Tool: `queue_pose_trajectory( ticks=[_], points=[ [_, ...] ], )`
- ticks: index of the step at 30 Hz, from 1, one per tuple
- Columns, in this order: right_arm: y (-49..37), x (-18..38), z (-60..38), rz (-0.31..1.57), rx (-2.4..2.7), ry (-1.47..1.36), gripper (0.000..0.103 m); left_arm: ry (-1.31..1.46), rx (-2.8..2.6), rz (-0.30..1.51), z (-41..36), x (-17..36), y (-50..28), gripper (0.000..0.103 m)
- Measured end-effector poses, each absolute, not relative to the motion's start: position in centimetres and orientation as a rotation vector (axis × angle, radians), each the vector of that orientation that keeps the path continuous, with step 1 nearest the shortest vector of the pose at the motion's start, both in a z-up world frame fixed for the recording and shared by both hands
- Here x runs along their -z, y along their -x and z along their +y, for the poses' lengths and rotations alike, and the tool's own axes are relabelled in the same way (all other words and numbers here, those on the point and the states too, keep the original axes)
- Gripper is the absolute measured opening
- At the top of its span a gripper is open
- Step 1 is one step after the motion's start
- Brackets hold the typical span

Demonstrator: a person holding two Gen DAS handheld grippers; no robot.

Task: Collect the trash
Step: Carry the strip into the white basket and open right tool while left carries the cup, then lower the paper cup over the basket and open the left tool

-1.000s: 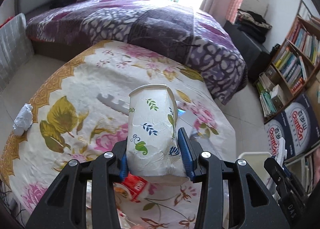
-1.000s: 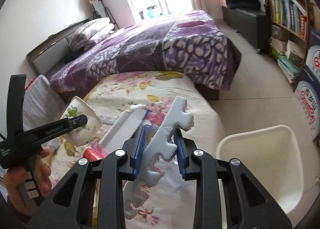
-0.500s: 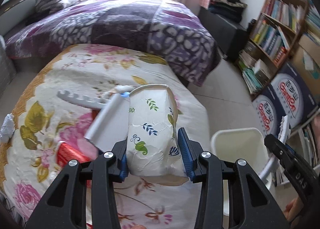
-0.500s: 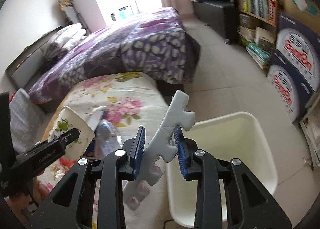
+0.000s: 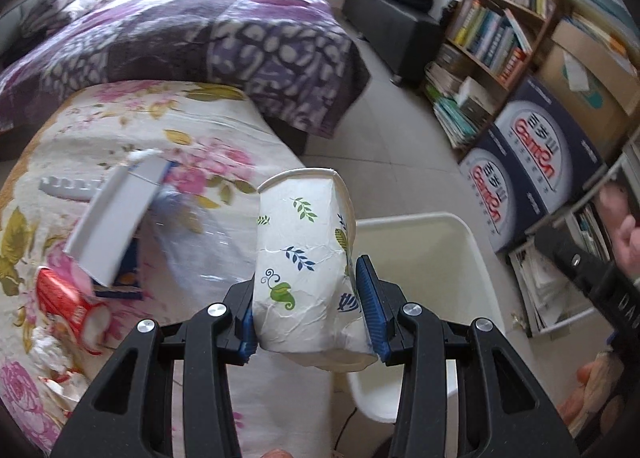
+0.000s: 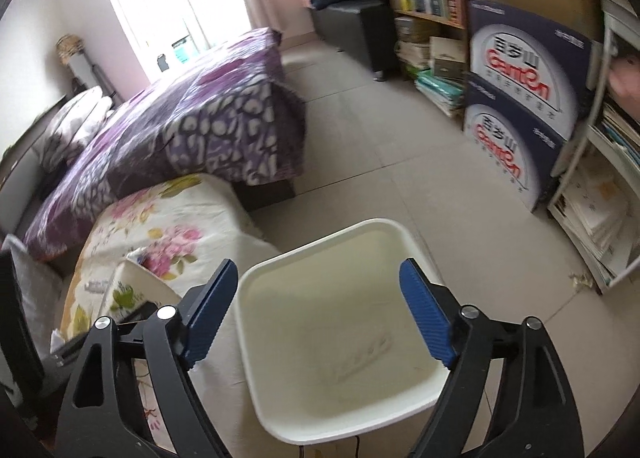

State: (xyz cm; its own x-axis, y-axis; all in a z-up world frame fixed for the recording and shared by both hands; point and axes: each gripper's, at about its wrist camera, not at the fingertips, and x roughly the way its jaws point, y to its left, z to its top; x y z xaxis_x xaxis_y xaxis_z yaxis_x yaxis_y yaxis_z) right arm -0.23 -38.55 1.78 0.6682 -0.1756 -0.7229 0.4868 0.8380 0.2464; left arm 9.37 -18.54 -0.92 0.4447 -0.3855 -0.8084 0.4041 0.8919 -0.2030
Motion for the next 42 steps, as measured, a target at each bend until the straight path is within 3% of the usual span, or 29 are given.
queue_pose_trajectory(
  ticks=[15, 19, 30, 42],
  points=[
    [4.5, -2.3, -43.9, 0.721, 0.493, -0.535, 0.096, -0.038, 0.652, 1.088, -25.2, 2.6, -6.5, 0.043],
    [5.4, -2.4, -44.8, 0.707, 0.520, -0.542, 0.096, -0.029, 0.691, 1.094, -25.9, 2.6, -6.1, 0.064],
    [4.7, -2.2, -43.9, 0.742, 0.528, -0.481, 0.096, -0.109, 0.639, 1.044, -23.4, 2.0, -6.0, 0.075],
    [-0.2, -1.0, -36.4, 0.836, 0.397, -0.378, 0.096, -0.170, 0.401, 1.026, -12.9, 1.9, -9.7, 0.084]
  ],
)
